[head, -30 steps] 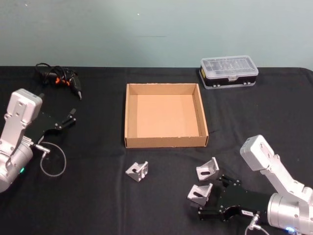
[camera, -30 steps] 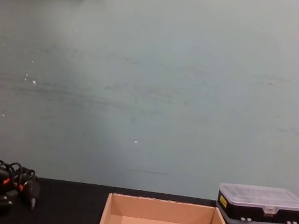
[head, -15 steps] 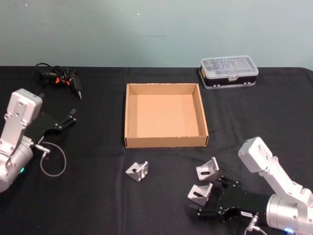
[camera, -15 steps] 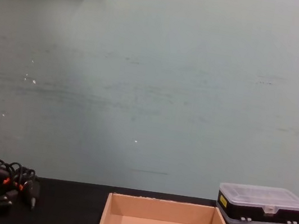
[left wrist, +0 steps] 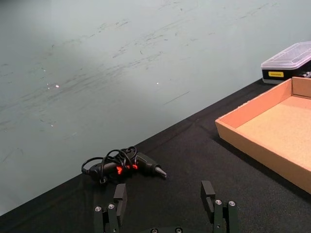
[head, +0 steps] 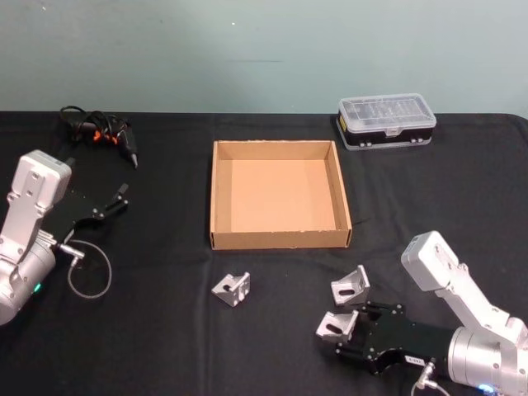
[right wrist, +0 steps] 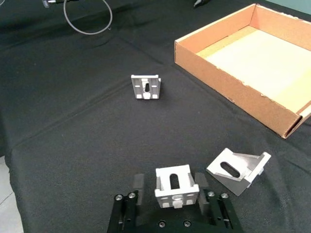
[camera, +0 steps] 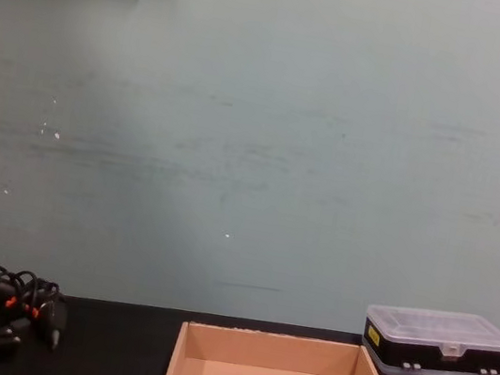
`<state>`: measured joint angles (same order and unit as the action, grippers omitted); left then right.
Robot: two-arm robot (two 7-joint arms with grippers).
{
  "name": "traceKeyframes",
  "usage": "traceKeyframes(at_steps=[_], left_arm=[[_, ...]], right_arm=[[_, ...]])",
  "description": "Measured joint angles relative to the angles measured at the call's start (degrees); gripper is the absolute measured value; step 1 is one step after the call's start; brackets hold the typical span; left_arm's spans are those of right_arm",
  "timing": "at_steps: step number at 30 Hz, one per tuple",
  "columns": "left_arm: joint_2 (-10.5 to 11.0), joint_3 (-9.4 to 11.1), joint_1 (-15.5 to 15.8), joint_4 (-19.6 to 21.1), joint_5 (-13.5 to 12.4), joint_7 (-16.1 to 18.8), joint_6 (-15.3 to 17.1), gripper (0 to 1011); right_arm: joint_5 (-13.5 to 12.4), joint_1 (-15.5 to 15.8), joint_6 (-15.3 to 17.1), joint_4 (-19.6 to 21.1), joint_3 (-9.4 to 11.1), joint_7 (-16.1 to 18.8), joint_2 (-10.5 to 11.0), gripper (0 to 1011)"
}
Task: Use one hand to pick up the angle iron from the table and place it into the box.
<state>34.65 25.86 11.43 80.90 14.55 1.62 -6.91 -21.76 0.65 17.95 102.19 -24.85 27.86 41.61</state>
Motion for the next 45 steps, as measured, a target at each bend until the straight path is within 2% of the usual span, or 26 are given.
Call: traceKeyframes(at_steps=[5, 6, 7, 19, 28, 34, 41, 45], left_arm=[[0.0, 0.0, 0.0, 0.0, 0.0, 0.0, 0.0, 1000], [0.0, 0.0, 0.0, 0.0, 0.0, 0.0, 0.0, 1000], [0.0, 0.0, 0.0, 0.0, 0.0, 0.0, 0.0, 1000], [0.0, 0.0, 0.0, 0.0, 0.0, 0.0, 0.0, 1000], [0.0, 0.0, 0.0, 0.0, 0.0, 0.0, 0.0, 1000], [0.0, 0.0, 0.0, 0.0, 0.0, 0.0, 0.0, 1000], [0.0, 0.0, 0.0, 0.0, 0.0, 0.0, 0.0, 1000], [0.0, 0.0, 0.0, 0.0, 0.0, 0.0, 0.0, 1000]], right_arm=[[0.1, -0.1, 0.0, 0.0, 0.1, 0.1, 0.0, 549], [0.1, -0.1, 0.0, 0.0, 0.1, 0.1, -0.1, 491], [0.1, -0.1, 0.0, 0.0, 0.1, 0.1, -0.1, 483], [0.1, 0.5, -0.1, 0.9, 0.8, -0.2, -0.2, 476], [0.3, 0.6, -0.7, 4.5, 3.1, -3.0, -1.0, 476], [1.9, -2.9, -0.8, 4.7, 3.1, -4.5, -3.8, 476], [5.9, -10.1, -0.2, -0.1, 0.6, -5.7, -9.0, 476], [7.5, -13.0, 0.2, -3.0, 0.0, -6.1, -11.2, 476]])
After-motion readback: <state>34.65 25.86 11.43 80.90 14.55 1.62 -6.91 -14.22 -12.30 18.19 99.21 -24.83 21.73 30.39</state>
